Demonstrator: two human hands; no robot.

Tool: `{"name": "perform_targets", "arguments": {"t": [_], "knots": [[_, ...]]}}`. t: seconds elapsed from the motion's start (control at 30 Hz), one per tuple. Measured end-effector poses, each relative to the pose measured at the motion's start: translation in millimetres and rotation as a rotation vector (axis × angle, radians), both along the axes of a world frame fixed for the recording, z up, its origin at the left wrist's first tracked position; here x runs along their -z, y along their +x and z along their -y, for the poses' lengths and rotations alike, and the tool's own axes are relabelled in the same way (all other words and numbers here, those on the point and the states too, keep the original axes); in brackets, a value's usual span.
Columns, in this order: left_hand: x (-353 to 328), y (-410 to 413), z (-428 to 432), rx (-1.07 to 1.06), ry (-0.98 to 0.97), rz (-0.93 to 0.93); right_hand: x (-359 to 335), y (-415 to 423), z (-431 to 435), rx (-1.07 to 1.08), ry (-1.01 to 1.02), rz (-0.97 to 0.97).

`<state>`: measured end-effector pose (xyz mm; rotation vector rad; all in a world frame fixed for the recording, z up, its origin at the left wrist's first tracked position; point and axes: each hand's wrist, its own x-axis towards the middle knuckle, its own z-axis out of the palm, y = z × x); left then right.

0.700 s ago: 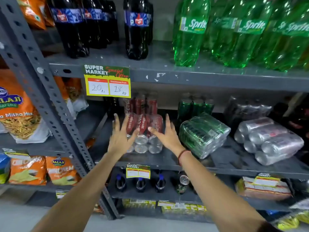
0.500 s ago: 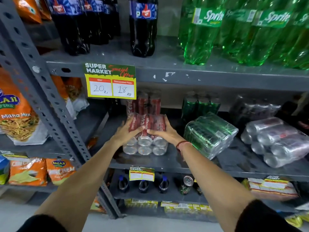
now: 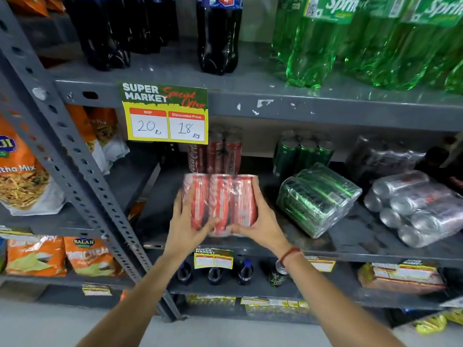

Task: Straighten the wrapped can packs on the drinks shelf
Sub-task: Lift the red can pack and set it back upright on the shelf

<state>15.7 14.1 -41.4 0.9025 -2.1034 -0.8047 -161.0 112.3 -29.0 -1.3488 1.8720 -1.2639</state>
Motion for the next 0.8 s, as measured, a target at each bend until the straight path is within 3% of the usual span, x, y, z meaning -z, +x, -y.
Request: {"name": "perform_targets", "arguments": {"t": [0.2, 0.5, 0.63, 0.73, 0.8], "knots": [[30, -3, 4, -0.012, -0.200, 0.094, 21, 7, -4, 0.063, -0.067, -0.271], [39, 12, 3, -0.037, -0.213, 0.294, 31, 15, -16, -0.015, -0.154, -0.239], [17, 12, -28, -0.159, -0.100, -0.025, 1, 0, 1, 0.117, -0.247, -0.124], [-14, -20, -56, -0.362, 0.179, -0.327, -38, -15, 35, 0.128, -0.126, 0.113], [-27, -46, -58, -0.410, 0.365, -0.399, -55, -23, 52, 0.056, 0.011, 0.215]]}}
